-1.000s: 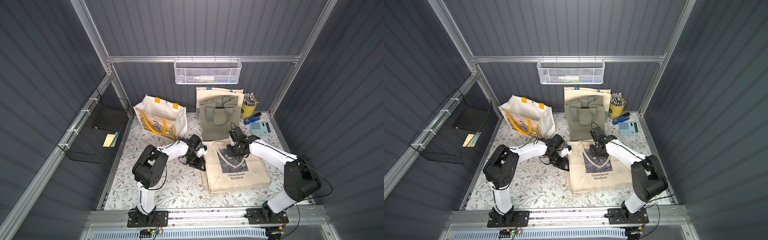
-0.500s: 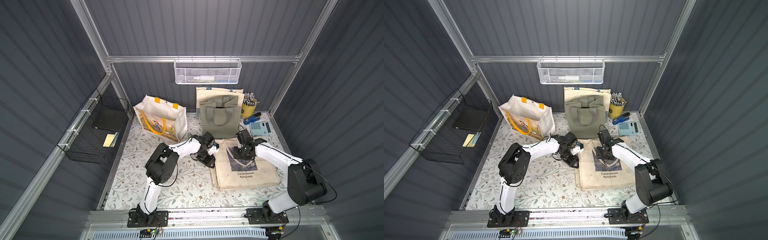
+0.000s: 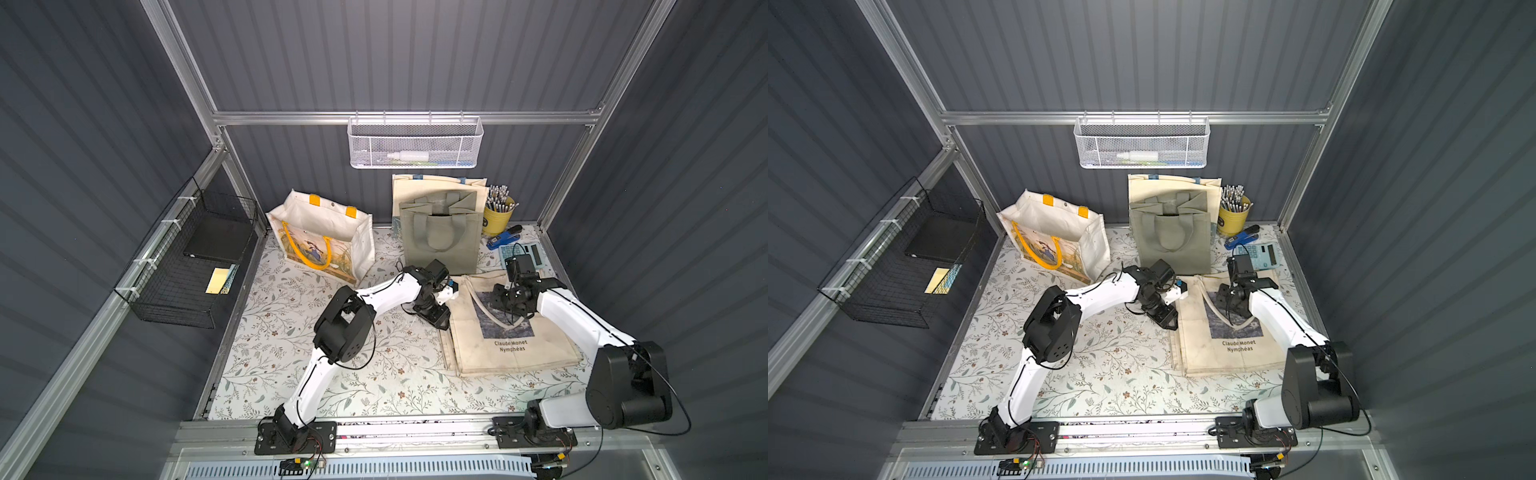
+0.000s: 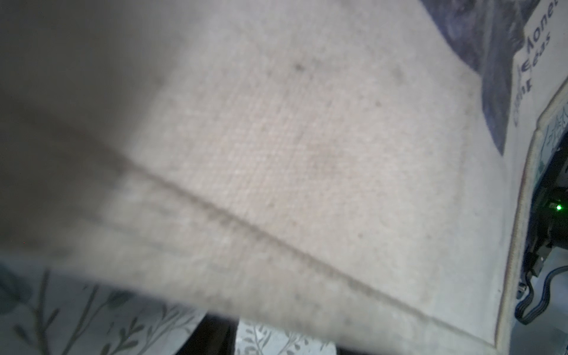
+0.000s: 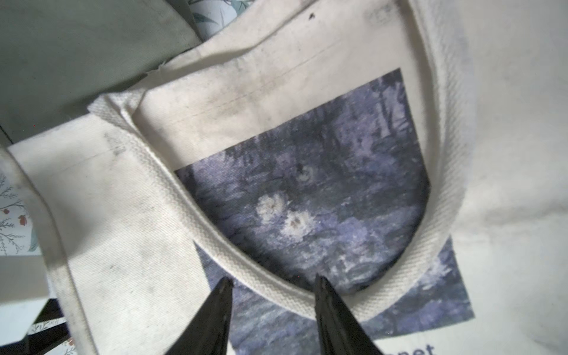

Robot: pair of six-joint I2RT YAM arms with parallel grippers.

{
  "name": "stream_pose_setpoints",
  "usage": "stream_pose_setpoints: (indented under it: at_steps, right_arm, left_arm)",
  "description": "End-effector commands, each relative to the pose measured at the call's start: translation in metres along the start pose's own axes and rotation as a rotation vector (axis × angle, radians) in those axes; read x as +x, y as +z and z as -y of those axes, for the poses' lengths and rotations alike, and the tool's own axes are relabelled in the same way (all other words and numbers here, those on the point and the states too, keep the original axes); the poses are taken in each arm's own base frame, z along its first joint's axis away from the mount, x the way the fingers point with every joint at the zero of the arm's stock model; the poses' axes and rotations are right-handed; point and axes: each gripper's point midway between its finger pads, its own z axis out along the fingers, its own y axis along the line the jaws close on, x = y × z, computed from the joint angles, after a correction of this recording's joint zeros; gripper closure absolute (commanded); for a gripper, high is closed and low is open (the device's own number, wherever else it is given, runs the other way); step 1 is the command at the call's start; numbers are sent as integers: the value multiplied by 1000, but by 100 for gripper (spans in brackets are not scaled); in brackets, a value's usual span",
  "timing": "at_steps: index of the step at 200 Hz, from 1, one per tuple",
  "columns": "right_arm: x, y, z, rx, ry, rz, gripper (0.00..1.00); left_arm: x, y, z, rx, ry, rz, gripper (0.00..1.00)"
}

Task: Put away the canvas bag
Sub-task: Move the canvas bag to the center of the board.

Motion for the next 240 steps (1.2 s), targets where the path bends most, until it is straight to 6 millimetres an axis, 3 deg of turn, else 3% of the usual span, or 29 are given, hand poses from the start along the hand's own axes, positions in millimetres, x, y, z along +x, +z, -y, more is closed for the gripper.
stream_pose_setpoints:
  at_steps: [1,52,77,112,147,182,220,237,240]
  right_arm:
    - [-3,-5,13,46,5,5,54]
    - [-2,-9,22,35,24,20,54]
    - [0,-7,21,28,33,8,54]
    - [-4,-13,20,16,34,30,54]
    - [-3,-18,21,16,37,40,54]
    - [-13,-32,21,27,27,78,54]
    - [-32,-56,15,-5,12,176,54]
    - [-40,-69,-4,-106,-26,210,53]
    - [-43,-78,-9,-141,-35,243,53]
  left_arm:
    - [-27,8,21,38,32,55,51]
    - [-57,20,26,65,-2,119,50]
    - [-75,21,38,113,-15,176,50]
    - [-85,33,42,134,-38,184,50]
    - [-89,27,46,139,-30,198,50]
    - [-67,14,59,128,13,147,50]
    - [-28,-27,61,31,75,141,49]
    - [-20,-48,58,-30,87,170,48]
    - [-19,-52,58,-34,89,176,48]
